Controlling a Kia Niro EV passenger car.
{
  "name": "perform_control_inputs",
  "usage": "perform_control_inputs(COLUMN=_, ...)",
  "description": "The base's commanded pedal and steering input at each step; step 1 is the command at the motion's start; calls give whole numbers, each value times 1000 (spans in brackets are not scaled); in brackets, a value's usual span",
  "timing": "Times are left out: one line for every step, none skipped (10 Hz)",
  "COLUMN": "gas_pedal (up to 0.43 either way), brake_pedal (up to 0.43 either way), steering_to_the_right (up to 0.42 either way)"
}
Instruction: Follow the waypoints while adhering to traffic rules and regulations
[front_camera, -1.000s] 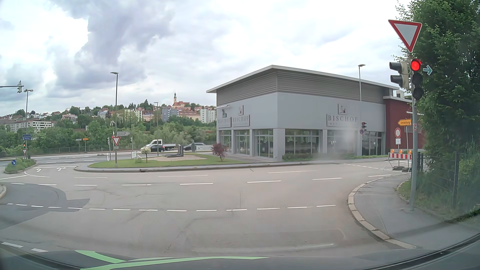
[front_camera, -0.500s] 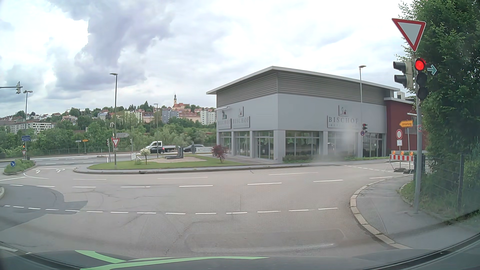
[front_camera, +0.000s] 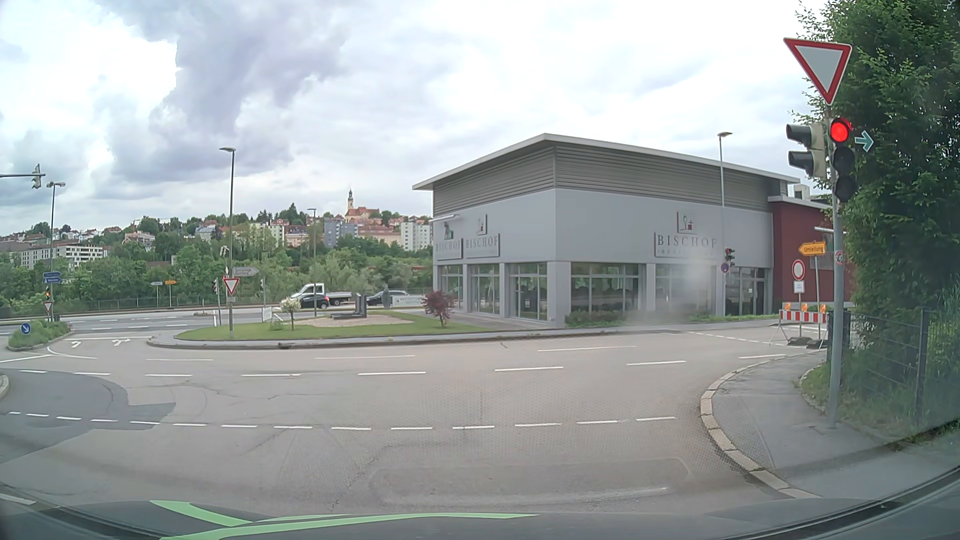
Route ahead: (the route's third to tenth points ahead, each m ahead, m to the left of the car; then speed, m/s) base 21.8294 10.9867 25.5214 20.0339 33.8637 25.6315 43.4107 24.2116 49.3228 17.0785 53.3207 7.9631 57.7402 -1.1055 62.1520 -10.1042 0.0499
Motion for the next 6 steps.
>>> perform_control_inputs(gas_pedal=0, brake_pedal=293, steering_to_the_right=0)
perform_control_inputs(gas_pedal=0, brake_pedal=293, steering_to_the_right=0)
perform_control_inputs(gas_pedal=0, brake_pedal=305, steering_to_the_right=0)
perform_control_inputs(gas_pedal=0, brake_pedal=311, steering_to_the_right=0)
perform_control_inputs(gas_pedal=0, brake_pedal=311, steering_to_the_right=0)
perform_control_inputs(gas_pedal=0, brake_pedal=317, steering_to_the_right=0)
